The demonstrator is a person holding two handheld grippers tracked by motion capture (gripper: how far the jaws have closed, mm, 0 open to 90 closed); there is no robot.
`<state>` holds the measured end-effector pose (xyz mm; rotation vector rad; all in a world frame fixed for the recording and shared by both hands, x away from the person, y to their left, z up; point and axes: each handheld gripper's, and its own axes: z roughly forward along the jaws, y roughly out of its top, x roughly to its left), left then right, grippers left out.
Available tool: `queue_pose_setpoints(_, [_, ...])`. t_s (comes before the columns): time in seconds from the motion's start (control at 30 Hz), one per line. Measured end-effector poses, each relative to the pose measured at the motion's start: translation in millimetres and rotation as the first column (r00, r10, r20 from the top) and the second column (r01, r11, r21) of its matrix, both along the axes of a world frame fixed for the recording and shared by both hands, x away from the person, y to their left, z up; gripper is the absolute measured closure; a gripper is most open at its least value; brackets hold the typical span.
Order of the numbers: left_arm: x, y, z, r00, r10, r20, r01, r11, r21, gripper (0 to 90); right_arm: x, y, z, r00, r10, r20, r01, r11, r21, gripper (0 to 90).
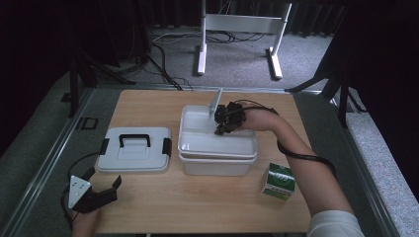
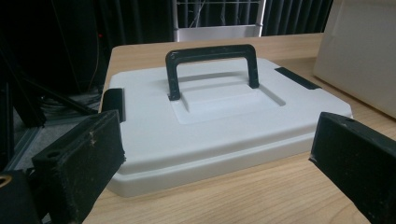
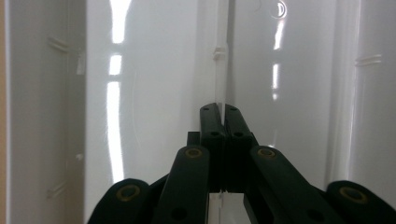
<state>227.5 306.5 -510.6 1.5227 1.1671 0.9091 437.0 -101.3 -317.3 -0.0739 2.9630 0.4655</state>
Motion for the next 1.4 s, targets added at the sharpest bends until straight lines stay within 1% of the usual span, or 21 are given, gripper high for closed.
queue_pose_setpoints(0.03, [0.0,0.0,0.0,1.0000,0.000,0.000,0.000,1.0000,0.000,2.3,-2.4,-0.3,3.2,1.0000,0.004,0.004,-0.004,1.000,0.004,89.0])
queue_pose_setpoints(0.1, [0.0,0.0,0.0,1.0000,0.000,0.000,0.000,1.0000,0.000,2.3,-2.4,-0.3,3.2,1.0000,0.004,0.004,-0.004,1.000,0.004,89.0])
queue_pose_setpoints(0.13, [0.0,0.0,0.0,1.0000,0.001,-0.001,-0.001,1.0000,-0.001,2.3,-11.0,-1.7,12.0,0.9999,0.009,0.009,-0.009,1.000,0.016,89.0])
queue_pose_setpoints(0.3, [0.1,0.0,0.0,1.0000,0.002,-0.001,-0.002,1.0000,-0.003,2.3,-31.0,-3.0,21.3,0.9992,0.021,0.035,-0.022,0.999,0.024,89.0])
queue_pose_setpoints(0.4, [0.1,0.0,0.0,1.0000,0.004,0.000,-0.004,1.0000,-0.005,2.3,-45.9,-4.7,22.8,0.9990,0.028,0.034,-0.030,0.998,0.046,89.0])
queue_pose_setpoints(0.53, [0.3,-0.1,0.0,1.0000,0.004,0.000,-0.004,1.0000,-0.003,2.3,-69.8,-4.3,22.5,0.9980,0.046,0.044,-0.048,0.998,0.047,89.0])
queue_pose_setpoints(0.63, [0.3,0.0,0.0,1.0000,0.005,-0.001,-0.005,1.0000,-0.003,2.4,-90.1,-2.3,19.5,0.9959,0.082,0.038,-0.084,0.995,0.053,89.0])
queue_pose_setpoints(0.67, [0.4,0.0,0.1,1.0000,0.006,-0.002,-0.006,1.0000,-0.003,2.3,-96.7,-1.0,17.6,0.9950,0.095,0.033,-0.096,0.994,0.052,89.0])
queue_pose_setpoints(0.7, [0.3,-0.2,0.0,1.0000,0.006,-0.001,-0.006,1.0000,-0.002,2.4,-104.0,0.5,15.5,0.9938,0.104,0.039,-0.106,0.993,0.050,89.0])
queue_pose_setpoints(0.77, [0.2,-0.3,0.1,1.0000,0.006,-0.003,-0.006,1.0000,0.000,2.3,-119.9,4.7,10.6,0.9905,0.130,0.047,-0.131,0.991,0.029,89.0])
queue_pose_setpoints(0.8, [0.3,-0.3,0.1,1.0000,0.006,-0.003,-0.006,1.0000,0.001,2.4,-127.3,6.5,8.3,0.9886,0.144,0.043,-0.145,0.989,0.028,89.0])
queue_pose_setpoints(0.9, [0.2,-0.4,0.1,1.0000,0.006,-0.003,-0.006,1.0000,0.001,2.3,-145.8,11.0,0.6,0.9851,0.171,0.011,-0.172,0.985,0.035,89.0])
queue_pose_setpoints(0.93, [0.2,-0.5,0.1,1.0000,0.006,-0.002,-0.006,1.0000,0.001,2.3,-149.1,11.9,-1.8,0.9825,0.186,0.001,-0.186,0.982,0.030,89.0])
queue_pose_setpoints(0.97, [0.0,-0.4,0.1,1.0000,0.005,-0.001,-0.005,1.0000,0.003,2.3,-153.2,12.9,-5.3,0.9824,0.187,-0.003,-0.187,0.982,0.028,89.0])
queue_pose_setpoints(1.0, [-0.1,-0.4,0.1,1.0000,0.005,-0.001,-0.005,1.0000,0.003,2.3,-157.8,13.8,-10.3,0.9812,0.192,-0.021,-0.191,0.981,0.033,89.0])
queue_pose_setpoints(1.17, [0.0,-0.3,0.1,1.0000,0.005,-0.002,-0.005,1.0000,0.002,2.4,-172.4,17.4,-35.1,0.9771,0.199,-0.074,-0.198,0.980,0.029,89.0])
queue_pose_setpoints(1.2, [0.0,-0.2,0.1,1.0000,0.004,-0.002,-0.004,1.0000,0.002,2.3,-175.2,18.2,-39.8,0.9767,0.202,-0.072,-0.201,0.979,0.023,89.0])
queue_pose_setpoints(1.23, [0.0,-0.3,0.1,1.0000,0.005,-0.002,-0.005,1.0000,0.002,2.3,-175.9,19.2,-44.6,0.9766,0.201,-0.078,-0.199,0.980,0.024,89.0])
queue_pose_setpoints(1.27, [-0.1,-0.3,0.1,1.0000,0.005,-0.002,-0.005,1.0000,0.002,2.3,-175.5,20.2,-49.9,0.9754,0.195,-0.102,-0.193,0.981,0.031,89.0])
queue_pose_setpoints(1.37, [0.0,-0.1,0.1,1.0000,0.003,-0.001,-0.003,1.0000,0.001,2.3,-174.8,24.5,-69.4,0.9770,0.178,-0.117,-0.177,0.984,0.025,89.0])
queue_pose_setpoints(1.4, [-0.1,-0.1,0.1,1.0000,0.002,-0.002,-0.002,1.0000,0.001,2.3,-174.0,26.4,-76.2,0.9795,0.163,-0.118,-0.161,0.987,0.030,89.0])
